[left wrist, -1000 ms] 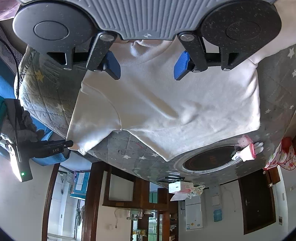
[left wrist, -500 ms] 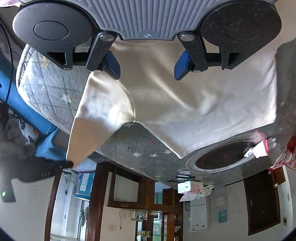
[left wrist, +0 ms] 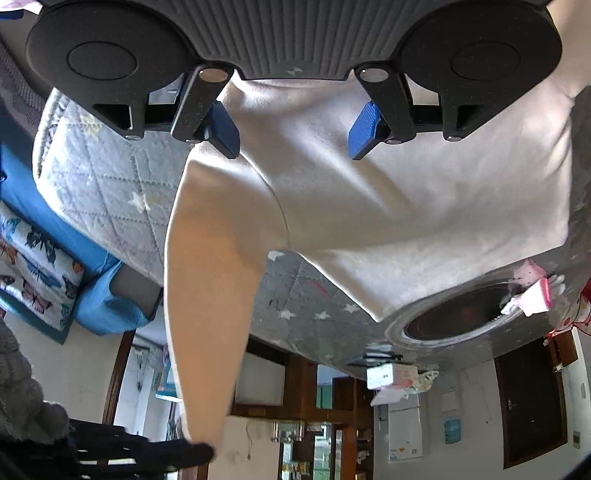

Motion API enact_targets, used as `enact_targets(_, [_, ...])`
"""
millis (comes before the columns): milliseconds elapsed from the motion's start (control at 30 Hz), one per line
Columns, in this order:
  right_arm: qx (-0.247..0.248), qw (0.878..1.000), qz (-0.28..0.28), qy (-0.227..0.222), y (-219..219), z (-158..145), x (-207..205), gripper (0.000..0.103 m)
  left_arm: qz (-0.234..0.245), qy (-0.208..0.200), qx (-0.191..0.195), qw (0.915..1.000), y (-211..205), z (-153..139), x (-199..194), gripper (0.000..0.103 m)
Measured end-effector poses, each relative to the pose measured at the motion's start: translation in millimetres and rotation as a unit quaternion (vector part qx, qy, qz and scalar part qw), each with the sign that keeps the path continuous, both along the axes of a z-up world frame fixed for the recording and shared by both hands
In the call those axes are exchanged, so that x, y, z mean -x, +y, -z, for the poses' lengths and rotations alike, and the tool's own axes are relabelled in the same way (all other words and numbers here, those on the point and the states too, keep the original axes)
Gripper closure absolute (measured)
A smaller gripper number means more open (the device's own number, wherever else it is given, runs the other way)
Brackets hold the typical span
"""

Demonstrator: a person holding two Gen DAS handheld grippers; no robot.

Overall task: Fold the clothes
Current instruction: 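Lift the side with the right gripper, fold it over the body, release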

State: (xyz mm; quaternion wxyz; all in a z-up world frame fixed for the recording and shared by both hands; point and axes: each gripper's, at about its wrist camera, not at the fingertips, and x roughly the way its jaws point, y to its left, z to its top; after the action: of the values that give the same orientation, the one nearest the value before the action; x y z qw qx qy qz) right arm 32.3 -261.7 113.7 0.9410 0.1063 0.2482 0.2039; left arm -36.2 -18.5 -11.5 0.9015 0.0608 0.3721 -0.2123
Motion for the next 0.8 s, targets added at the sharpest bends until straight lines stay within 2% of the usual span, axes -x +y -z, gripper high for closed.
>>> enact_targets(133, [0.013,0.999,-0.047,-0.005,42.4,-9.1,0.7,0.098,-0.023,-0.015,0.011,0.9996,27.6,-11.5,12.8,0.032])
enact_targets(367, [0.027,0.992,-0.121,0.007,111.3,-5.5,8.2,0.098,-0.099,-0.032,0.026,0.9943,92.6,-24.6,34.9,0.032])
enact_targets(600, [0.053,0.979,-0.192,0.038,170.8,18.5,25.0,0.098,-0.153,-0.030,0.041,0.9869,131.9,-21.8,47.6,0.032])
enact_targets(800, [0.078,0.965,-0.238,0.073,211.6,46.7,39.5,0.098,-0.166,-0.023,0.046,0.9848,138.6,-15.9,52.2,0.032])
